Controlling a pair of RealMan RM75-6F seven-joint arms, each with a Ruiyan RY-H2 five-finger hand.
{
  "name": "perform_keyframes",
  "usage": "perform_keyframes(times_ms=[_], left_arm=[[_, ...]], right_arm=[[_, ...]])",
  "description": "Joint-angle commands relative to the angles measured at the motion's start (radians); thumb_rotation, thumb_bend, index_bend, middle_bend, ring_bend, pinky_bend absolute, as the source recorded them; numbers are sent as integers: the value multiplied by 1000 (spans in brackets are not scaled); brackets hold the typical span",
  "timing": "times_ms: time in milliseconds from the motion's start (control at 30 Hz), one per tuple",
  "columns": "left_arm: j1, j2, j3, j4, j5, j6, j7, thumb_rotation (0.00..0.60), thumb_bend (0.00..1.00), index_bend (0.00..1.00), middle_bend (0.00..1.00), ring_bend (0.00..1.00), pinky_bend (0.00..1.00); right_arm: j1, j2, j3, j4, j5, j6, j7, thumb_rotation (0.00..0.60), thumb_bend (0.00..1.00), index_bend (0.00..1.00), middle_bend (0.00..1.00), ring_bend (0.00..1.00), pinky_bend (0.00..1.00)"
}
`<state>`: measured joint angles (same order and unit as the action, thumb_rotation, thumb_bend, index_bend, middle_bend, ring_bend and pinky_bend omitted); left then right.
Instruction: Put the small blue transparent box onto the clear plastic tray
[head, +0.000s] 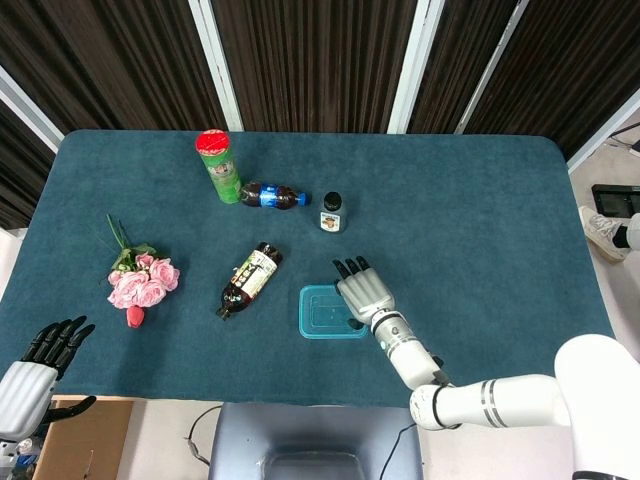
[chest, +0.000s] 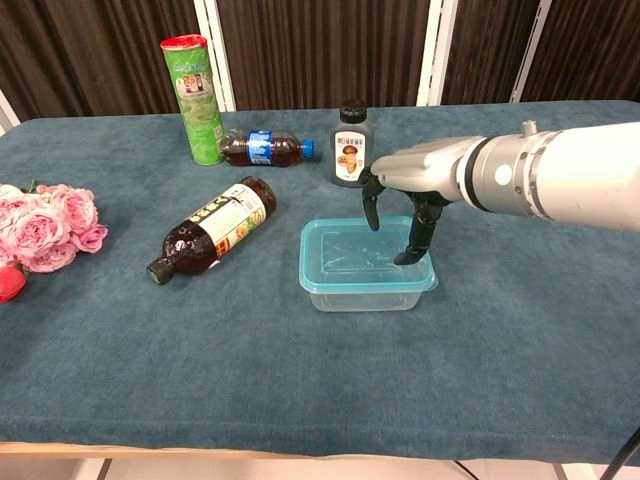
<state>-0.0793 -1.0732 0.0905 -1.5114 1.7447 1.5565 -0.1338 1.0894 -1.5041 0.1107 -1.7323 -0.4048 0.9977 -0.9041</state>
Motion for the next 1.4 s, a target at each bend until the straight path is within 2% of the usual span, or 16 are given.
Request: perform_keyframes(times_ms=[33, 433, 1133, 1400], left_arm=[[0, 0, 1, -1, 2, 2, 2, 600, 463, 0, 16, 17, 100], [0, 4, 1, -1, 0, 6, -7, 600, 462, 0, 16, 17, 100], [-5, 6, 1, -1, 0, 2, -13, 600, 463, 0, 16, 16, 100], [-7, 7, 1, -1, -1, 0, -17, 600, 462, 0, 15, 16, 100]], right_arm=[[8, 6, -5, -14, 9, 13, -8, 600, 398, 476, 118, 0, 24], [30, -12, -27, -8, 39, 38, -23, 600, 374, 472, 118, 0, 24], [43, -16, -29, -11, 56, 68, -24, 600, 184, 470, 118, 0, 24], [41, -17, -30, -8, 44, 63, -12, 600, 62, 471, 118, 0, 28]])
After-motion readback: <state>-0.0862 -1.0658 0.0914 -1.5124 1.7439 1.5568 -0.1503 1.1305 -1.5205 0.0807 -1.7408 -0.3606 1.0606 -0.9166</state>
